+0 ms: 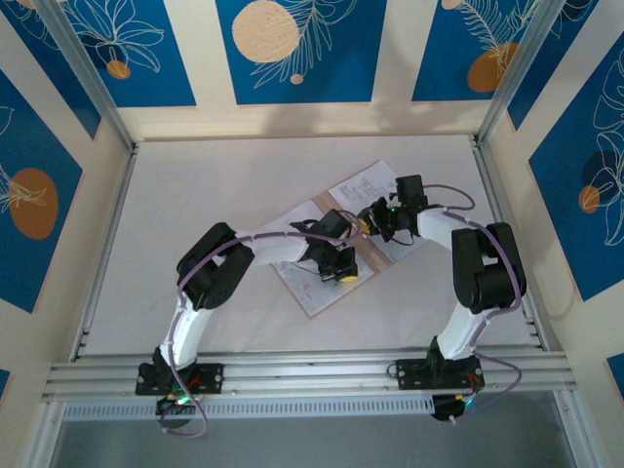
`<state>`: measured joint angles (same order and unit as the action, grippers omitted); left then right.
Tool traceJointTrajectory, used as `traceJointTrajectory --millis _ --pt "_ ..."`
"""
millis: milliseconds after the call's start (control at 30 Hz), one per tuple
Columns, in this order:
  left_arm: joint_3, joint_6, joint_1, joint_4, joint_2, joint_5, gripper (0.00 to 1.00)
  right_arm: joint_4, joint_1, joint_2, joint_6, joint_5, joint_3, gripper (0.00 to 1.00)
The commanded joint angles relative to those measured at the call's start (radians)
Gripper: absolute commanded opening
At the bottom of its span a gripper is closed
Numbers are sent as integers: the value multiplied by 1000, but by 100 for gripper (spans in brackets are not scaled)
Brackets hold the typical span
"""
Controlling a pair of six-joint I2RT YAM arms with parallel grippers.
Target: Put the files into the folder
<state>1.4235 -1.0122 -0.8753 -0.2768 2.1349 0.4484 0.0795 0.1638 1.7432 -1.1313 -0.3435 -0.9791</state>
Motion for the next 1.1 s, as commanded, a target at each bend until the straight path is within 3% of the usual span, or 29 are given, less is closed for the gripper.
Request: traceJointTrajectory --millis 0,733,1067 --pt "-26 3 1 -80 39 -46 2 20 -6 -6 -4 -15 16 16" --pt "-23 8 2 -88 39 -45 2 20 5 18 -6 -13 10 14" --pt "-33 7 8 -92 29 -51 2 39 -1 21 29 4 26 0"
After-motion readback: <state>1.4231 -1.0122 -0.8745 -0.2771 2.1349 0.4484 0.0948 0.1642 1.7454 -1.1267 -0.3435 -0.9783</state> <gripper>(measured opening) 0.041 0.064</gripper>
